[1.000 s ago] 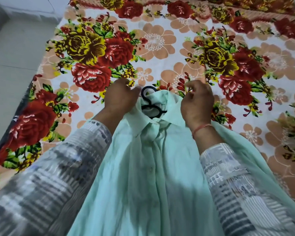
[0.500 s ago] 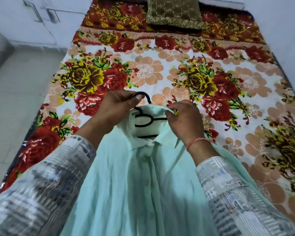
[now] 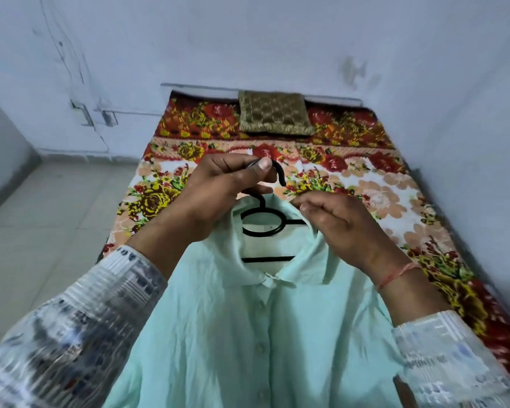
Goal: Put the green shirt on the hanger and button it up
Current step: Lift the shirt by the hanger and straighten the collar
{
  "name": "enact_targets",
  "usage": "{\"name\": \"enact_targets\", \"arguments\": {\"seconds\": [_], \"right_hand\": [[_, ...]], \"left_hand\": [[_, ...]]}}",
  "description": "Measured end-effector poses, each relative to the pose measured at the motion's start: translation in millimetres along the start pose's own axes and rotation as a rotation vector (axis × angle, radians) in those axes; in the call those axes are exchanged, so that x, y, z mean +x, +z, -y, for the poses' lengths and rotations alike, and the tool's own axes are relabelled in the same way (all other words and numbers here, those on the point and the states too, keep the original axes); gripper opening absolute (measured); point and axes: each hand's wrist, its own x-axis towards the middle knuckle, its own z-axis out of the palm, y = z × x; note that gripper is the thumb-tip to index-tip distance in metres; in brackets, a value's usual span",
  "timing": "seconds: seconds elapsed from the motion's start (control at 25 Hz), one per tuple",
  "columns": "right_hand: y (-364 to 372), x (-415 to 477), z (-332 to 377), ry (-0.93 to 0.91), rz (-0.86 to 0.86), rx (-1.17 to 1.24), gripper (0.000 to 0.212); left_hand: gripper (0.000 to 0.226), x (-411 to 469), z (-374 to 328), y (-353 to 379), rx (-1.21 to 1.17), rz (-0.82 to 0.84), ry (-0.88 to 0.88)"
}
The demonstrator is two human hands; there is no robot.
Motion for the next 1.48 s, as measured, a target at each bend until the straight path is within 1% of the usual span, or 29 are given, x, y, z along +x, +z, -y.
{"name": "enact_targets", "arguments": {"seconds": [0.08,0.16,0.28,0.36,0.4,0.48,0.56,0.6,0.64,0.72,0.76,0.8,0.84,0.92,0.96,1.0,1.04,1.08,1.12,1.16,1.2,1.28,1.36,1.44,1.48], "right_hand": [[-37,-8,39,0.020,0.041,-0.024,0.034],[-68,-19,79,-0.004,0.036,-0.095,0.038],[-102,-34,132,-0.065,-0.062,-0.149,0.048],[-127,-48,170,-0.093,-0.147,-0.175,0.056],[-142,-57,190,-0.108,-0.203,-0.187,0.056],[-175,-82,229,-0.173,-0.316,-0.176,0.041],[-206,-112,266,-0.237,-0.378,-0.150,0.024],[-219,-127,280,-0.252,-0.379,-0.148,0.021],[-234,-144,296,-0.259,-0.363,-0.147,0.021],[-262,-176,321,-0.239,-0.287,-0.115,0.021],[-275,-194,335,-0.238,-0.270,-0.079,0.024],[-287,-214,350,-0.234,-0.303,-0.038,0.032],[-297,-231,364,-0.222,-0.376,-0.019,0.041],[-309,-248,383,-0.131,-0.507,-0.058,0.053],[-316,-261,400,-0.103,-0.516,-0.051,0.058],[-322,-276,417,-0.114,-0.486,0.000,0.059],[-330,-290,435,-0.166,-0.447,0.086,0.056],[-340,-304,455,-0.249,-0.402,0.172,0.048],[-352,-319,476,-0.339,-0.347,0.215,0.039],[-361,-331,498,-0.410,-0.294,0.214,0.037],[-366,-340,519,-0.456,-0.247,0.195,0.040],[-364,-346,553,-0.467,-0.191,0.135,0.040],[-356,-348,579,-0.456,-0.225,0.119,0.031],[-350,-350,595,-0.451,-0.270,0.167,0.026],[-349,-353,602,-0.448,-0.269,0.176,0.026]], "left_hand": [[0.025,-5,-47,5,0.007,0.000,0.012],[0.025,-14,-95,11,-0.020,-0.038,0.033],[0.021,-32,-160,21,-0.060,-0.115,0.102],[0.023,-53,-210,30,-0.015,-0.104,0.193],[0.027,-65,-237,32,0.033,-0.089,0.242],[0.042,-95,-293,32,0.179,-0.023,0.295],[0.059,-125,-341,29,0.337,0.082,0.269],[0.064,-141,-360,28,0.452,0.120,0.260],[0.060,-159,-379,30,0.599,0.143,0.269],[0.033,-196,-409,42,0.853,0.165,0.307],[0.021,-216,-423,52,0.910,0.148,0.332],[0.014,-239,-438,62,0.915,0.106,0.349],[0.011,-262,-454,75,0.908,0.064,0.366],[0.024,-291,-474,95,0.944,-0.074,0.431],[0.032,-307,-486,106,0.991,-0.183,0.471],[0.039,-323,-499,114,1.038,-0.300,0.510],[0.043,-338,-513,120,1.086,-0.410,0.558],[0.047,-353,-527,124,1.126,-0.500,0.598],[0.053,-366,-540,126,1.141,-0.569,0.628],[0.059,-377,-552,126,1.138,-0.613,0.648],[0.065,-386,-564,126,1.124,-0.642,0.655],[0.075,-403,-581,129,1.055,-0.629,0.663],[0.079,-417,-595,132,0.981,-0.559,0.627],[0.077,-431,-607,127,0.898,-0.454,0.512],[0.073,-437,-613,120,0.900,-0.422,0.439]]}}
